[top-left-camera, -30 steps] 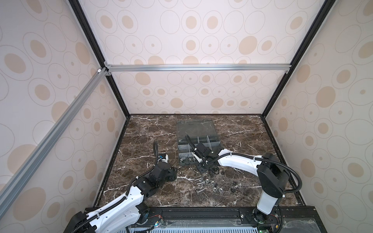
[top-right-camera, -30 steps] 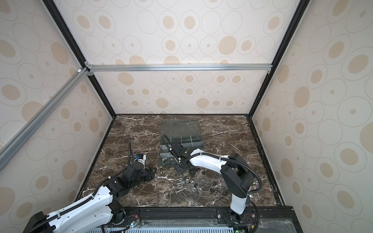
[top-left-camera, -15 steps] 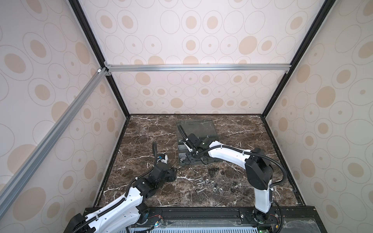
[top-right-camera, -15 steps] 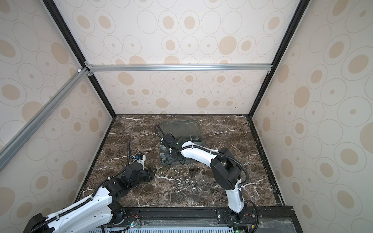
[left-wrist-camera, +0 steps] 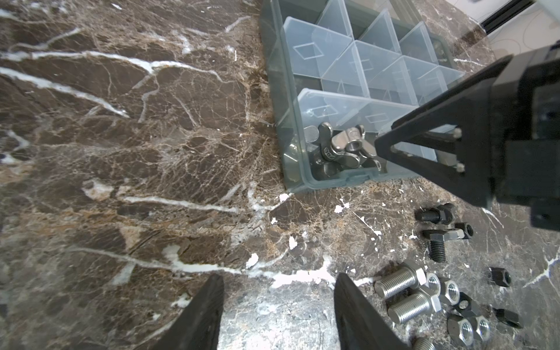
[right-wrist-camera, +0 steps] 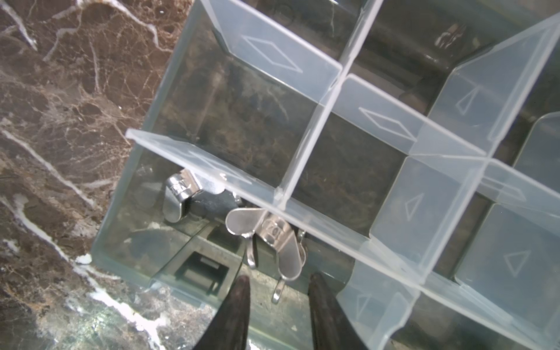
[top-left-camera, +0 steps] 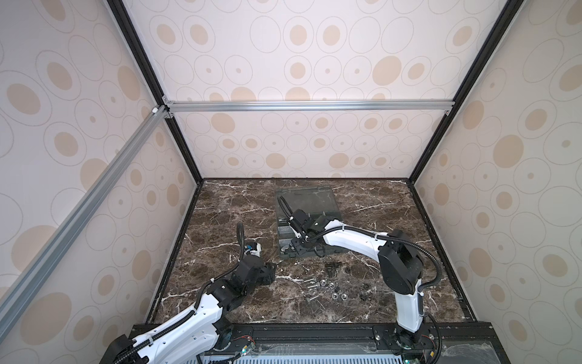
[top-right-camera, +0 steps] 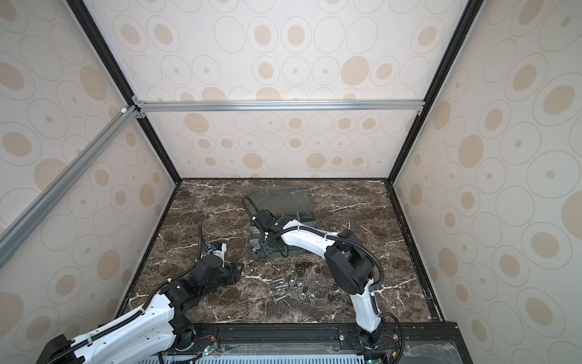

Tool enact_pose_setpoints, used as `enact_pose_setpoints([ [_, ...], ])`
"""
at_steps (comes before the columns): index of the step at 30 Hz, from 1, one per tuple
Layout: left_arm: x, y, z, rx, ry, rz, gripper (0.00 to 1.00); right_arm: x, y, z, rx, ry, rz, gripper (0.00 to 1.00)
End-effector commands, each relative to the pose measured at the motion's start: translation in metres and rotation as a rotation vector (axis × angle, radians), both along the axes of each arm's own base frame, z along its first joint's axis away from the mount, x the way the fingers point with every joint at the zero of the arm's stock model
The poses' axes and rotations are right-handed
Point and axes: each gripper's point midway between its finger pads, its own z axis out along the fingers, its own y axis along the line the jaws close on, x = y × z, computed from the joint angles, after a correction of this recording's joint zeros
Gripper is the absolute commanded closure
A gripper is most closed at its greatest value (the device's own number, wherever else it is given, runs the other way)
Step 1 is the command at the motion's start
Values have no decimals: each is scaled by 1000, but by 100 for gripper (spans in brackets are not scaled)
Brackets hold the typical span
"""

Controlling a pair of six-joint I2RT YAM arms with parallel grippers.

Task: Sort the screws and nuts into containers
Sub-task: Place the nut into the container.

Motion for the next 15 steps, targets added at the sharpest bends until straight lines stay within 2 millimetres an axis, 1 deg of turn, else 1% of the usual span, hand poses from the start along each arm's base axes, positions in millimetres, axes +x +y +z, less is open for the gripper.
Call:
enact_pose_setpoints([
  [1, 2, 2, 3, -19, -10, 22, 41, 1, -5, 22, 20, -27, -16, 64],
  [7, 2, 2, 4, -20, -12, 25, 41, -4, -10, 32, 43, -38, -23, 64],
  [11, 2, 1, 2, -23, -8, 17, 41, -9, -18, 41, 53, -51, -31, 64],
  [15, 2, -2, 3, -23, 1, 4, 41, -16, -27, 44, 72, -58, -47, 64],
])
